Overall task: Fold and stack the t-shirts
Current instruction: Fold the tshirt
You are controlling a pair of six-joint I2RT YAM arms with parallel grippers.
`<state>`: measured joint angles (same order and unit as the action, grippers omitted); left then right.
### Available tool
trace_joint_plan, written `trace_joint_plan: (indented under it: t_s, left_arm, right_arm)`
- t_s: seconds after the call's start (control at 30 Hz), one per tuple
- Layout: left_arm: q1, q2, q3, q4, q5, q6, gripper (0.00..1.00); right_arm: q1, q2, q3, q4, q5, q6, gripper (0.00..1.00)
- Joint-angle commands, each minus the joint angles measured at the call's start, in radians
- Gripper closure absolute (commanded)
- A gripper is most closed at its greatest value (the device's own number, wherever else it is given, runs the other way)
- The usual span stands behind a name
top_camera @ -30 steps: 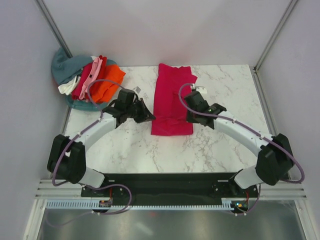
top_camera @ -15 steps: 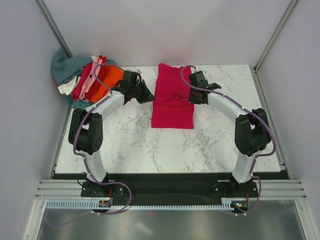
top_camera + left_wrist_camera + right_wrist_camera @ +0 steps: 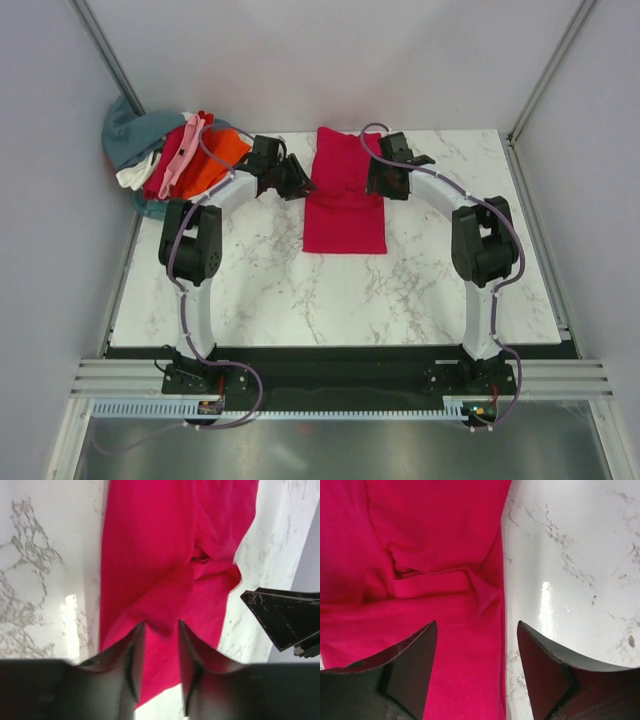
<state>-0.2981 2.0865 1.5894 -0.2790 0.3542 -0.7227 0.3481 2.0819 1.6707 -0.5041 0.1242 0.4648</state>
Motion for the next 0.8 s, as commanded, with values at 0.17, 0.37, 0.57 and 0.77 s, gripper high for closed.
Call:
trace_joint_plan:
  t_s: [0.17,0.37,0.57,0.77]
  left_arm:
    - [0.011,-0.068,-0.028,0.015,0.012,0.038,0.48]
    - [0.005,-0.218,-0.210,0.017,0.022,0.054,0.49]
    - [-0.013,-0.327,-0.419,0.055,0.031,0.060,0.53]
    - [-0.038,-0.367,-0.552,0.104,0.046,0.060,0.58]
  right_arm:
    - [-0.011,-0.098,-0.075,0.078,-0.052,-0.035,0.31]
    - [-0.012,-0.267,-0.335,0.165,-0.159,-0.011,0.39]
    - [-0.009,-0.394,-0.560,0.229,-0.238,0.029,0.44]
    - [-0.009,-0.413,-0.669,0.257,-0.274,0.049,0.58]
